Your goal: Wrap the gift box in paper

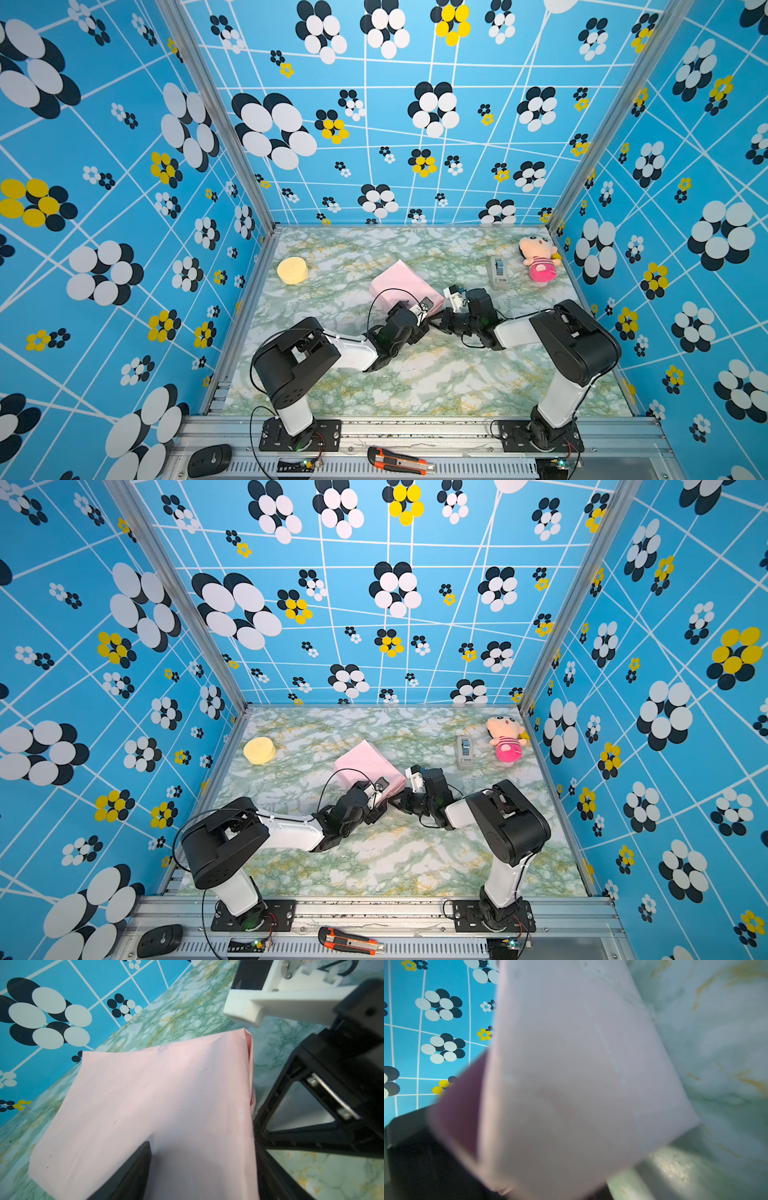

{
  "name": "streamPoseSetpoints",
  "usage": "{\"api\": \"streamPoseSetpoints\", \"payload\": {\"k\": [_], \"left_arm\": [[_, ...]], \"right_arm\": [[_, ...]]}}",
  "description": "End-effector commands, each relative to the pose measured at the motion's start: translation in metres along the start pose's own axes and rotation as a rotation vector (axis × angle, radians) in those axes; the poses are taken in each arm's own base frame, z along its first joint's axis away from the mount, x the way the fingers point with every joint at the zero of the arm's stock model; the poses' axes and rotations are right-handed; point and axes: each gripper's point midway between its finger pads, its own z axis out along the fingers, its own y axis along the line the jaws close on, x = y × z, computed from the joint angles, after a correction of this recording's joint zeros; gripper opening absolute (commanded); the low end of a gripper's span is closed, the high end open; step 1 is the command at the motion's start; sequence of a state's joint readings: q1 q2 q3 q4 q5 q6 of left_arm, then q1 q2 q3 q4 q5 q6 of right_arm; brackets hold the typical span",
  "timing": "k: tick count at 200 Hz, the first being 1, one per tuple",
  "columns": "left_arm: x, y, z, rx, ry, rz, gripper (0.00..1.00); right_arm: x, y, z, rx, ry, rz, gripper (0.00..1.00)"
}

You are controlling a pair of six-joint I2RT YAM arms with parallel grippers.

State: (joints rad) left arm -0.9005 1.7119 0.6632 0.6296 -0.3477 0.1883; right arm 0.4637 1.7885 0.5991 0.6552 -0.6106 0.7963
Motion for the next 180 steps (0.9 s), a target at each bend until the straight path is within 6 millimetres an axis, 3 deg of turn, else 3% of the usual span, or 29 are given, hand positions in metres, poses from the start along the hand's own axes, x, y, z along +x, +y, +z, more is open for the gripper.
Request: {"api": "streamPoseSetpoints", "payload": {"k": [1,54,90,125,148,180], "left_arm": [[0.043,-0.005,-0.007,0.047,0.171,0.020,0.78],[-0.017,0.008,-0.026,0.075,0.052,-0.001,0.83],[-0.048,0.028,-0.048,0.070,-0.030,-0.078,0.83],[-0.051,0.062,-0.045,0.085,0.002,-0.267,0.79],[-0.048,0.064,-0.035,0.098,0.010,-0.286,0.75],[-0.027,0.058,-0.013,0.123,0.084,-0.310,0.73]], "right_arm": [[-0.009,0.018,-0.005,-0.021,-0.022,-0.069,0.00],[-0.004,0.034,-0.046,0.074,-0.025,-0.167,0.00],[0.003,0.030,-0.049,0.109,-0.003,-0.178,0.00],[0.004,0.028,-0.034,0.102,0.017,-0.174,0.00],[-0.005,0.029,-0.025,0.088,-0.003,-0.178,0.00],[-0.014,0.031,-0.013,0.069,-0.010,-0.180,0.00]]}}
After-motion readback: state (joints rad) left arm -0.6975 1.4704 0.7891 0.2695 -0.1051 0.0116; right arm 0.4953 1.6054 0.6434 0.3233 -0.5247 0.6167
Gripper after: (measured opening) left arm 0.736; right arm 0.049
